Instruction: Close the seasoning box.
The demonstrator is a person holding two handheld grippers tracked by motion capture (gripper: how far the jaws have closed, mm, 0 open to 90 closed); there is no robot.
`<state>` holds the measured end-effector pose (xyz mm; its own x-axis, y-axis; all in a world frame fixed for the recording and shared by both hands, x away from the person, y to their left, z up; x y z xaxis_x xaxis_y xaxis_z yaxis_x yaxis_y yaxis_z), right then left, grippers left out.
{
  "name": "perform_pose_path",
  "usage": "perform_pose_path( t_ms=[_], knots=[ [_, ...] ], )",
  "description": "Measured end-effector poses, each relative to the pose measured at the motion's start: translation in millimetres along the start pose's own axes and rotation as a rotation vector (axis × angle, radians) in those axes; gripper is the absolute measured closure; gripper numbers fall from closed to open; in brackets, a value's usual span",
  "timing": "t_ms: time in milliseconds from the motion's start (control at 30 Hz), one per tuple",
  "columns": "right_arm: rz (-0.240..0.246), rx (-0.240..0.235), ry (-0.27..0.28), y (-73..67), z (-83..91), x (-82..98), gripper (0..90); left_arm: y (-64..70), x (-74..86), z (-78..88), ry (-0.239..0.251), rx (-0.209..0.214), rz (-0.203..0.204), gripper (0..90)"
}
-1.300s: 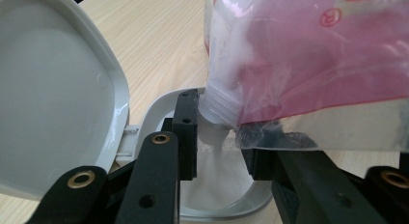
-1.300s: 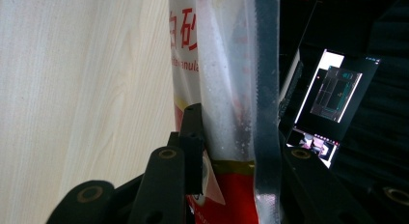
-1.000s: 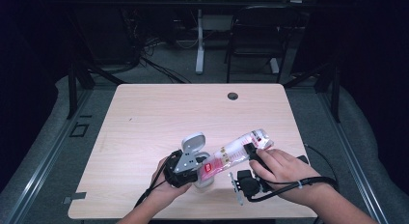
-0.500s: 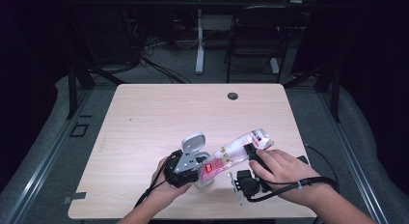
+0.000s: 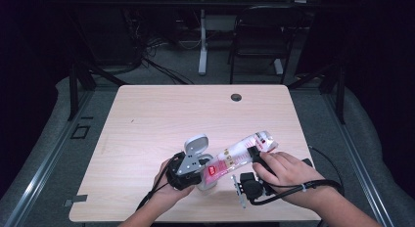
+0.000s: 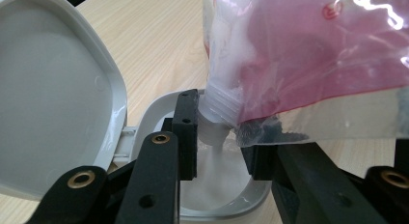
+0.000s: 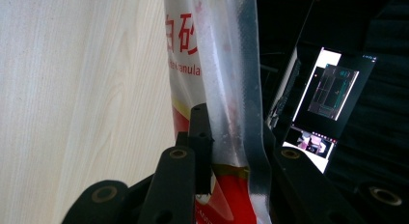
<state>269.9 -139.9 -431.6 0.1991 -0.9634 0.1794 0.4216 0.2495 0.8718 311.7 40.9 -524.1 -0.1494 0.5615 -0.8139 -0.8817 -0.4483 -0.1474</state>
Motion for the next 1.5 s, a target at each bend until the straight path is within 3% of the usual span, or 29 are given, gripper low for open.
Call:
perform_pose_path(
  t_ms=[933, 1500],
  knots=[
    [0.012, 0.002, 0.004, 2.1, 0.7, -2.1, 79.5, 0.1, 0.7, 0.0, -0.006, 0.003, -0.003, 71.2],
    [0.045, 0.016, -0.003, 5.7, 3.7, -3.2, 81.8, 0.1, -0.2, 0.5, 0.001, 0.005, -0.002, 71.2]
  ],
)
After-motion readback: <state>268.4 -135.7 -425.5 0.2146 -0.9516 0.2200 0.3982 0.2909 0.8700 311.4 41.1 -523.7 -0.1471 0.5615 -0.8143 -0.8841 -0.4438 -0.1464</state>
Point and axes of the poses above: each handheld gripper's, and its own axes: z roughly backward along the jaws, x roughly out of its underside, y roughly to its right, the point moved 5 cm from there along -z, roughly forward along the jaws, and after that the axes turned 2 degrees about -z, right-handed, at the moved point
